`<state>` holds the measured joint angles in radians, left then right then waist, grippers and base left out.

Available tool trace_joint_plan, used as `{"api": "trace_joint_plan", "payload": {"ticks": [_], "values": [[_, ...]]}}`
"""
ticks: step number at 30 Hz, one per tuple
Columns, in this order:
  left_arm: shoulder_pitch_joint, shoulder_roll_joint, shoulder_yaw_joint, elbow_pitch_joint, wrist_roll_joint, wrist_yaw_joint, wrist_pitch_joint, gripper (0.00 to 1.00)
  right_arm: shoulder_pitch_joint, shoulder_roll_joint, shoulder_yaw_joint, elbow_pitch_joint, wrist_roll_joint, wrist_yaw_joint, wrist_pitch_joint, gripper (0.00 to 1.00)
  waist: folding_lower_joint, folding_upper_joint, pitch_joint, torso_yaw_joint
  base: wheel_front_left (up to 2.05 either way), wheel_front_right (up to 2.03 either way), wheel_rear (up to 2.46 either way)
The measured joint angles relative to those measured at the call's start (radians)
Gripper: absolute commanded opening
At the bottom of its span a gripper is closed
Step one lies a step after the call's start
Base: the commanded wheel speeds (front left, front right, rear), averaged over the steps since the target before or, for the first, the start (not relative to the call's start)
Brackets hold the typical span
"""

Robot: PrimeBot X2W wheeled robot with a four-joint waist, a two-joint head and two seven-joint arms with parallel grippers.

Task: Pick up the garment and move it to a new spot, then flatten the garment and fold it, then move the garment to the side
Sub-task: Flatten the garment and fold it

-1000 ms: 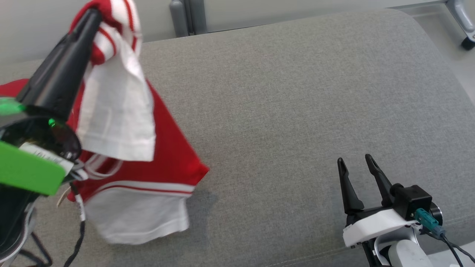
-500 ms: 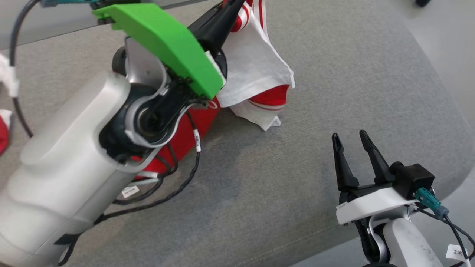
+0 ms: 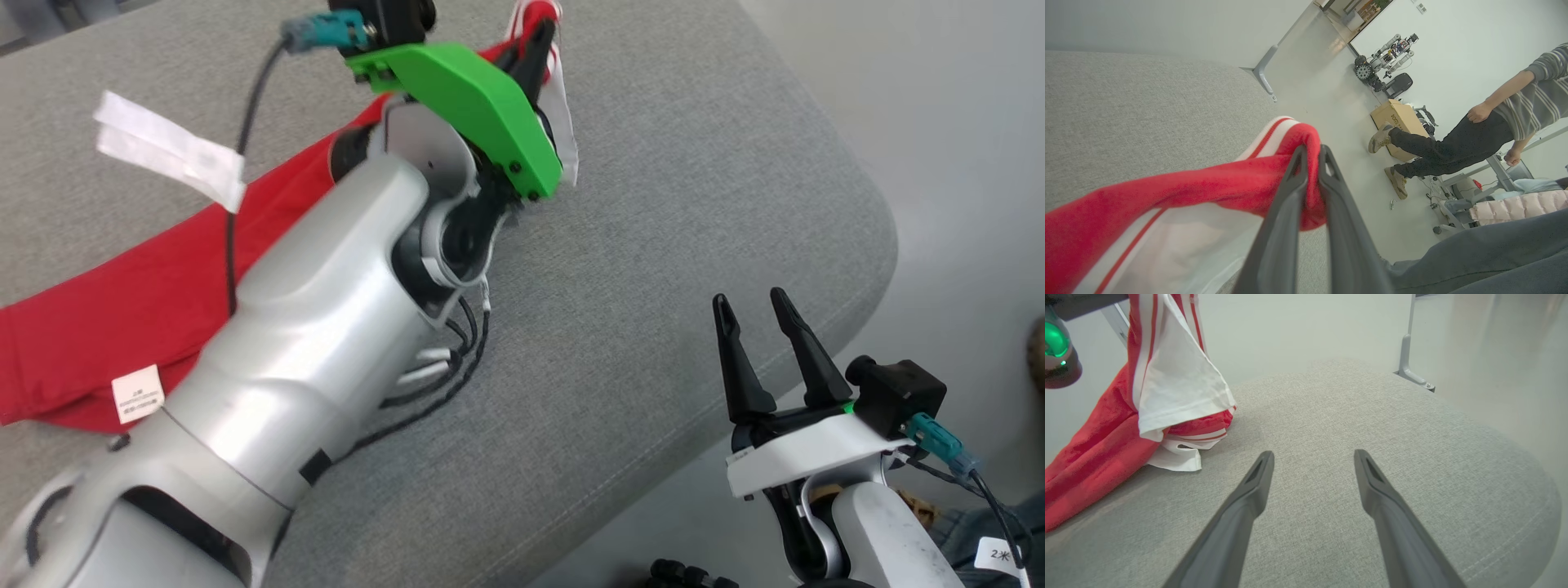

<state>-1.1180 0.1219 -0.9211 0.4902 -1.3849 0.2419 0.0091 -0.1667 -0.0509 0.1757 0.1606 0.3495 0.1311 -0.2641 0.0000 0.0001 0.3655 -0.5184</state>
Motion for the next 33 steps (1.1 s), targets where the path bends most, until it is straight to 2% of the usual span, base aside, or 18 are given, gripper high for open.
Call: {"api": "trace_joint_plan", "payload": {"ticks": [2, 3, 4, 5, 6, 9, 11, 16, 19, 22, 27, 33], "values": [[0.033, -0.030, -0.025, 0.056, 0.001, -0.021, -0.012, 0.00, 0.003, 0.000, -0.004, -0.001, -0.001, 0.000, 0.000, 1.00, 0.0000, 0.0000, 0.010, -0.022, 0.00, 0.00, 0.00], [0.049, -0.043, -0.038, 0.081, 0.001, -0.032, -0.020, 0.11, 0.005, -0.001, -0.006, 0.001, -0.002, 0.000, 0.000, 1.00, 0.0000, 0.0000, 0.015, -0.030, 0.00, 0.00, 0.00], [0.061, -0.053, -0.056, 0.106, 0.005, -0.041, -0.030, 0.30, 0.007, 0.000, -0.006, 0.002, -0.006, 0.000, 0.000, 1.00, 0.0000, 0.0000, 0.019, -0.036, 0.00, 0.00, 0.00], [0.067, -0.060, -0.077, 0.128, 0.017, -0.049, -0.040, 0.87, 0.008, 0.000, -0.004, 0.003, -0.009, 0.000, 0.000, 1.00, 0.0000, 0.0000, 0.024, -0.040, 0.00, 0.00, 0.00], [0.070, -0.064, -0.095, 0.147, 0.024, -0.054, -0.043, 1.00, 0.007, 0.000, 0.000, 0.004, -0.011, 0.000, 0.000, 1.00, 0.0000, 0.0000, 0.028, -0.041, 0.00, 0.00, 0.00], [0.083, -0.069, -0.123, 0.171, 0.014, -0.088, -0.058, 1.00, -0.004, 0.001, 0.007, 0.002, -0.022, 0.000, 0.000, 1.00, 0.0000, 0.0000, 0.034, -0.029, 0.00, 0.00, 0.00], [0.083, -0.069, -0.137, 0.130, -0.015, -0.115, -0.078, 1.00, -0.007, 0.001, 0.004, 0.001, -0.037, 0.000, 0.000, 1.00, 0.0000, 0.0000, 0.034, -0.016, 0.00, 0.00, 0.00], [0.056, -0.072, -0.208, 0.068, -0.028, -0.133, -0.145, 1.00, -0.007, 0.001, -0.015, 0.006, -0.072, 0.000, 0.000, 1.00, 0.0000, 0.0000, 0.025, 0.037, 0.00, 0.00, 0.00], [0.057, -0.073, -0.283, 0.050, -0.016, -0.143, -0.132, 1.00, -0.007, 0.001, -0.022, 0.006, -0.087, 0.000, 0.000, 1.00, 0.0000, 0.0000, 0.017, 0.073, 0.00, 0.00, 0.00], [0.055, -0.074, -0.336, 0.081, 0.064, -0.139, -0.111, 1.00, -0.013, 0.001, -0.015, -0.001, -0.091, 0.000, 0.000, 1.00, 0.0000, 0.0000, 0.018, 0.105, 0.00, 0.00, 0.00], [0.025, -0.073, -0.359, 0.186, 0.282, -0.139, -0.086, 1.00, -0.052, 0.001, -0.001, -0.024, -0.086, 0.000, 0.000, 1.00, 0.0000, 0.0000, 0.054, 0.124, 0.00, 0.00, 0.00], [0.023, -0.073, -0.361, 0.277, 0.485, -0.182, -0.026, 1.00, -0.051, 0.001, -0.008, -0.020, -0.069, 0.000, 0.000, 1.00, 0.0000, 0.0000, 0.115, 0.113, 0.00, 0.00, 0.00]]}}
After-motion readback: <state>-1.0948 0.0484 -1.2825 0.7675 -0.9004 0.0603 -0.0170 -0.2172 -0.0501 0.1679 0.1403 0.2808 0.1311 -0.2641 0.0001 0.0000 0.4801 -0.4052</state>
